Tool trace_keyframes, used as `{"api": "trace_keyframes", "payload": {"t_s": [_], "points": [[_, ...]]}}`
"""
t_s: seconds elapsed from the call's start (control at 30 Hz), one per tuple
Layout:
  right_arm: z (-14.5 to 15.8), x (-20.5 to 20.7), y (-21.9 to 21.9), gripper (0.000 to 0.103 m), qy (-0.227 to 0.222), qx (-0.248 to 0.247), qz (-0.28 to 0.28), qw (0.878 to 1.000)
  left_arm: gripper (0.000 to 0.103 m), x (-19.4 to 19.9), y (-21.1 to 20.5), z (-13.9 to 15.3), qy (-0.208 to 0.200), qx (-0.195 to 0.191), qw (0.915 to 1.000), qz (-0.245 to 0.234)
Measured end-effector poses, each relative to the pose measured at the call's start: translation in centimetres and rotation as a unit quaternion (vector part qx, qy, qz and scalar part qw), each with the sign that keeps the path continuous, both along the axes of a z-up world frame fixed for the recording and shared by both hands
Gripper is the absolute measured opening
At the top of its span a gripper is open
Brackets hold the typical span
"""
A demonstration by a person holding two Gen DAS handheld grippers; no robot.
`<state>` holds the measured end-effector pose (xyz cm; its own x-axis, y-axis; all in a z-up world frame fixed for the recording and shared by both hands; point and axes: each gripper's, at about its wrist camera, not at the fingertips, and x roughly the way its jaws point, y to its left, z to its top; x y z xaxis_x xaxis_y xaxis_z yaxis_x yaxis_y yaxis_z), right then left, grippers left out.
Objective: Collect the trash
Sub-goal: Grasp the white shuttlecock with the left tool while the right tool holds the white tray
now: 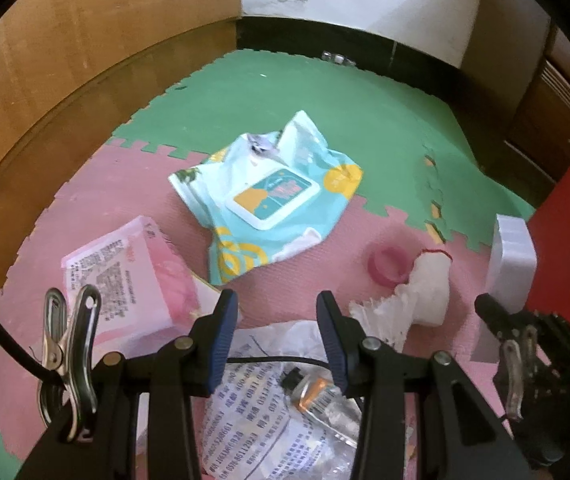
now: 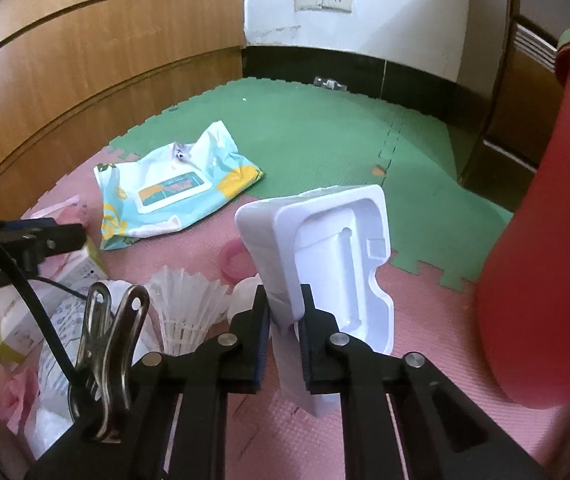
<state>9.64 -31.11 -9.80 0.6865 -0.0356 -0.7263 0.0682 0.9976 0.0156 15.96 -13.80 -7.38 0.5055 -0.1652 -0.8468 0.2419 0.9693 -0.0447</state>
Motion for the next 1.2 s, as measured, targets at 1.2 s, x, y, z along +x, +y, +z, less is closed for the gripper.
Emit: {"api": "trace_keyframes", "payload": {"t_s": [1.2], "points": [[8.8,-10.8,-4.4,0.014,-0.048,0.083,-0.021,0.995,0.054,1.9,-8.6,-5.1,0.122,0.024,0.9853,-0.117]]}}
